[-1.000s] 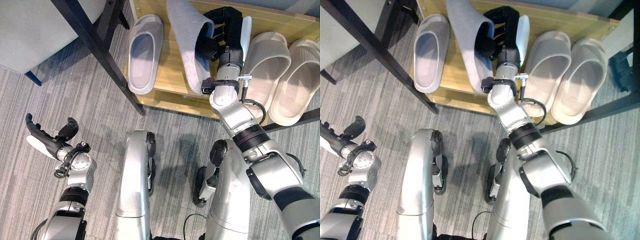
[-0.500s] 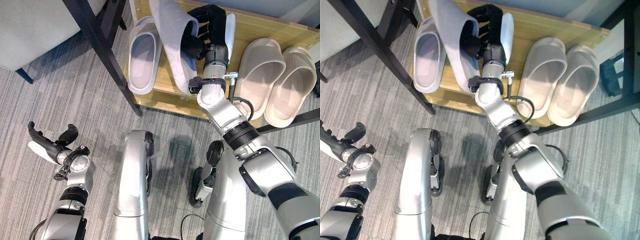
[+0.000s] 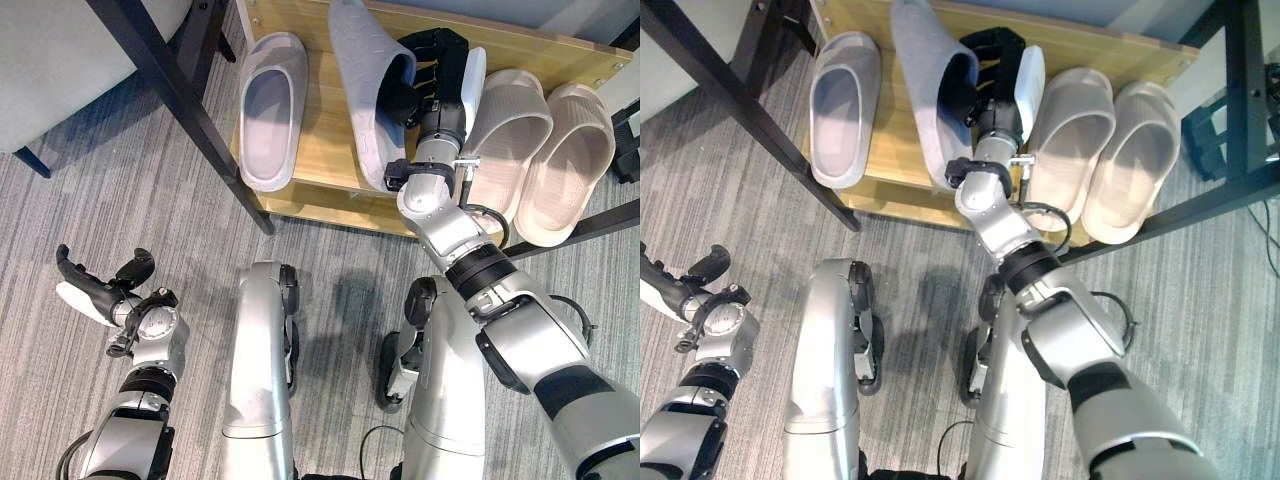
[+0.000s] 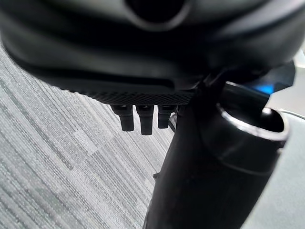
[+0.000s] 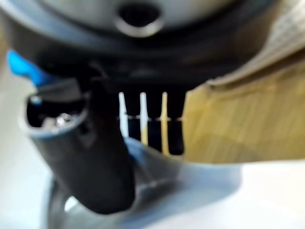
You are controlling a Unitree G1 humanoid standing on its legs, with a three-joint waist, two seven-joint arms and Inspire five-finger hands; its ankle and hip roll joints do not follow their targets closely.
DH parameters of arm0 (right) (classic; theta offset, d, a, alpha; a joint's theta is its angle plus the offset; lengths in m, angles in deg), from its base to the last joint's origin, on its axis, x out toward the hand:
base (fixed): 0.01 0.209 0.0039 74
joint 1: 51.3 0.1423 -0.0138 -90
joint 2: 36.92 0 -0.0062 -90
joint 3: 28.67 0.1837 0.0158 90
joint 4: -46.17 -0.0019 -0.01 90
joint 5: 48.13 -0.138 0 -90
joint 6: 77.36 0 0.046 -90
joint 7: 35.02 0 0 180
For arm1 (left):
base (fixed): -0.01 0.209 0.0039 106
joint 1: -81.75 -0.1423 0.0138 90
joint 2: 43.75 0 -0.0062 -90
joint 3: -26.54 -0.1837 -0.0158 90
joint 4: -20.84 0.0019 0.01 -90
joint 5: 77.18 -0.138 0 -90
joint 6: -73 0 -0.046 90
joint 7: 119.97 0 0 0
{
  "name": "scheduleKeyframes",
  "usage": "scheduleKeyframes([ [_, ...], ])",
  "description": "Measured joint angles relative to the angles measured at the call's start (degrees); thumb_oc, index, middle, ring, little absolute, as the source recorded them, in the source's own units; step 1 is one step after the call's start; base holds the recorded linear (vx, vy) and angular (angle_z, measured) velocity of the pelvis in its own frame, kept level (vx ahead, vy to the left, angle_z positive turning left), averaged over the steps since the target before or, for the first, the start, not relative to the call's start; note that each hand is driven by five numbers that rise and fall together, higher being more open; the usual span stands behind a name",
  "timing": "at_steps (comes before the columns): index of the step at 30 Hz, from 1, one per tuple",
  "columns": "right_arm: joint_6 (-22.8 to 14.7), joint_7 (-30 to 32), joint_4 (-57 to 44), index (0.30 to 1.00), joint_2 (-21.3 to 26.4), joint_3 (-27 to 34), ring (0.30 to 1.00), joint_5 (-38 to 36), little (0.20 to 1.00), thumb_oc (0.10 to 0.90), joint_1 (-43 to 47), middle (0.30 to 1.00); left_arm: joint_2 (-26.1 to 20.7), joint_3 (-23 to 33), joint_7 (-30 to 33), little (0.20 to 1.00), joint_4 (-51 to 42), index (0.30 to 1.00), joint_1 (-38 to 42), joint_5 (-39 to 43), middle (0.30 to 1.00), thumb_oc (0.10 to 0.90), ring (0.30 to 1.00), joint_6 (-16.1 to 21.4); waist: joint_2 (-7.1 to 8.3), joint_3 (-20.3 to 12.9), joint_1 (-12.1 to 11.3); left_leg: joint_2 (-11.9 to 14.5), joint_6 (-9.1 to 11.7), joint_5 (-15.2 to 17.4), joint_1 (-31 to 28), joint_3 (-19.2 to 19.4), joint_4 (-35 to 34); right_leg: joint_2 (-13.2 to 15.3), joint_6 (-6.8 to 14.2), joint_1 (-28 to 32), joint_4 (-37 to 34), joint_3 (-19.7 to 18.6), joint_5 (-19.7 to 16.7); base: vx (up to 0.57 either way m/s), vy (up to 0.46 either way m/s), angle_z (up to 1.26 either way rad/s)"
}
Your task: Arrange the slippers neatly on the shoe rack.
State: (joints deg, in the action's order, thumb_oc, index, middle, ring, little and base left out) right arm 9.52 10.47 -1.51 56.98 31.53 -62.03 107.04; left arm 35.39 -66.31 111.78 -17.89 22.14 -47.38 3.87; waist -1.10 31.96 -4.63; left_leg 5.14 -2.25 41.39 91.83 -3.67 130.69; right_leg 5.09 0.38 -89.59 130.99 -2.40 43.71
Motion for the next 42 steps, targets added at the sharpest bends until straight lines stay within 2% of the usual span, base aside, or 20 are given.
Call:
scheduleKeyframes([
  [1,0.00,0.00,0.03,0.818,0.00,0.01,0.818,0.00,0.818,0.745,0.00,0.818,0.00,-0.37,0.00,0.900,0.01,0.900,0.01,0.00,0.900,0.800,0.900,0.00,0.00,0.00,-0.01,0.01,-0.01,0.02,0.00,0.01,-0.01,0.00,0.00,-0.03,0.00,0.00,0.00,0.00,0.000,0.00],
  [2,0.00,0.00,0.06,0.900,-0.02,0.01,0.900,0.00,0.900,0.800,0.00,0.900,0.00,-0.55,0.00,0.900,0.01,0.900,0.02,0.00,0.900,0.800,0.900,0.00,0.00,0.00,-0.02,0.00,-0.01,0.02,0.00,0.01,-0.01,0.00,0.00,-0.02,0.00,0.00,0.00,0.00,0.000,0.00],
  [15,0.15,1.78,0.12,0.900,-0.07,1.87,0.900,0.21,0.900,0.800,-0.13,0.900,0.02,-0.86,0.46,0.900,0.35,0.900,-0.10,-0.74,0.900,0.800,0.900,-0.04,0.00,0.00,-0.51,-0.04,-0.06,0.06,0.01,0.02,-0.03,0.03,0.00,-0.03,0.02,-0.01,0.01,0.00,0.000,0.00],
  [24,0.32,3.10,-2.95,0.900,-0.06,7.61,0.900,1.34,0.900,0.800,-3.55,0.900,0.11,-0.90,1.83,0.900,-0.11,0.900,-0.99,-3.32,0.900,0.800,0.900,-1.26,0.04,0.02,-0.65,-0.05,-0.04,0.09,0.01,0.01,0.08,0.03,0.02,-0.04,0.13,-0.03,0.02,0.00,0.000,0.00],
  [31,0.33,2.16,-3.07,0.900,0.18,7.68,0.900,1.10,0.900,0.800,-4.82,0.900,0.14,-0.90,1.81,0.900,-0.20,0.900,-1.45,-3.72,0.900,0.800,0.900,-1.28,0.07,0.04,-0.71,-0.05,-0.04,0.09,0.01,0.01,0.31,0.03,0.02,-0.08,0.43,-0.10,0.02,0.00,0.000,0.00],
  [34,0.92,0.80,-3.12,0.900,1.98,5.62,0.900,1.48,0.900,0.800,-4.73,0.900,0.14,-0.90,1.56,0.900,-0.19,0.900,-1.61,-3.98,0.900,0.800,0.900,-1.28,0.08,0.04,-0.79,-0.06,-0.04,0.09,0.01,0.03,0.41,0.03,0.02,-0.11,0.53,-0.15,0.02,0.00,0.000,0.00],
  [36,3.36,-1.90,-4.50,0.900,4.84,3.14,0.900,5.01,0.900,0.800,-4.73,0.900,0.13,-0.86,1.21,0.900,-0.37,0.900,-2.29,-4.01,0.900,0.800,0.900,-1.28,0.13,0.04,-0.80,-0.08,-0.05,0.13,0.06,0.04,0.58,0.02,0.24,-0.13,0.68,-0.22,0.14,0.00,0.000,0.00],
  [42,7.99,-4.34,-8.89,0.900,8.35,3.21,0.900,18.27,0.900,0.800,-4.74,0.900,0.18,-0.87,-0.03,0.900,-0.61,0.900,-3.73,-5.44,0.900,0.800,0.900,-2.62,0.25,0.05,-0.70,-0.07,-0.01,0.59,0.11,-0.01,1.01,-0.09,0.48,-0.16,0.95,-0.28,0.27,0.00,0.000,0.00],
])
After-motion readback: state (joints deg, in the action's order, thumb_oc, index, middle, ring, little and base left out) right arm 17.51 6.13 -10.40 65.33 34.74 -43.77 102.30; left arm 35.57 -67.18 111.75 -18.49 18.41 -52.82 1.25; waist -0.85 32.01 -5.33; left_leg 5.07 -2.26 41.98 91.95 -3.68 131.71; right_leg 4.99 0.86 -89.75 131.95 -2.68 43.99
